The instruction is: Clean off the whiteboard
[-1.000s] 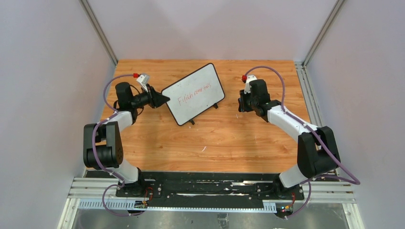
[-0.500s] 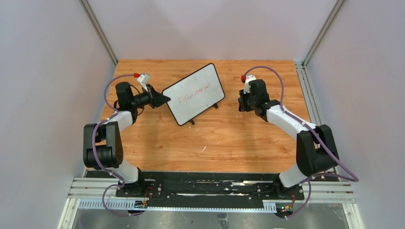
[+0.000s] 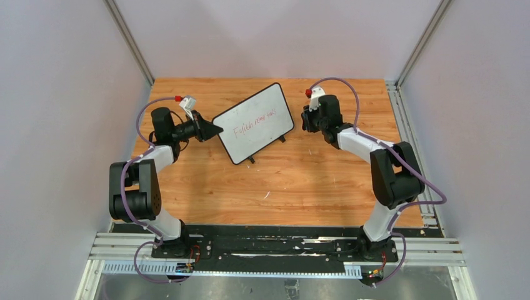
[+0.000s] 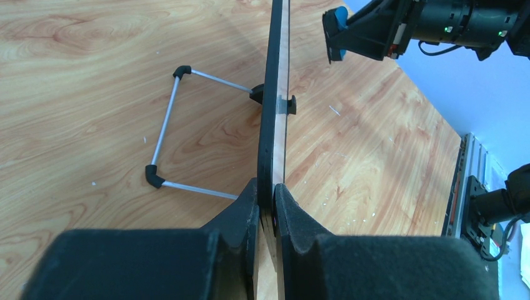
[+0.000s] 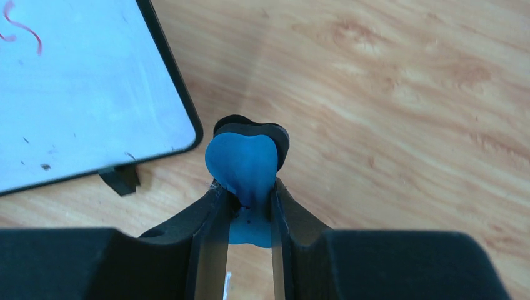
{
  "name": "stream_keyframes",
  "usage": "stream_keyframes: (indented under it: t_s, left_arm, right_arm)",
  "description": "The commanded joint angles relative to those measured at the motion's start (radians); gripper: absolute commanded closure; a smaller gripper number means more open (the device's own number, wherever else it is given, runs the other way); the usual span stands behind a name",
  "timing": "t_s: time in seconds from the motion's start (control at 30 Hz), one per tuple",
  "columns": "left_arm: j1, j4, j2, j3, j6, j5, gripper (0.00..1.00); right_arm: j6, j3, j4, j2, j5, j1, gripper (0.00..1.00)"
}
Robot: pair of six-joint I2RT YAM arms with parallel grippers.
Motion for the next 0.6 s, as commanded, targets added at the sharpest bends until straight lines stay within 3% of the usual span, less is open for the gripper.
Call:
stream_keyframes:
  t_s: [0.0, 0.3, 0.57]
  left_arm:
    - [-0.003, 0.023, 0.014, 0.004, 0.057, -0.036, 1.00]
    - [-0.002, 0.023, 0.024, 0.002, 0.065, -0.043, 1.00]
    - [-0.002, 0.023, 0.030, 0.010, 0.062, -0.050, 1.00]
  right_arm:
    - [-0.023, 0.055, 0.148, 0.032, -0.079, 0.020, 0.99]
    - [0.008, 0.061, 0.333, 0.078, -0.210, 0.027, 0.99]
    - [-0.012, 0.212, 0.276, 0.185, -0.238, 0.077, 0.99]
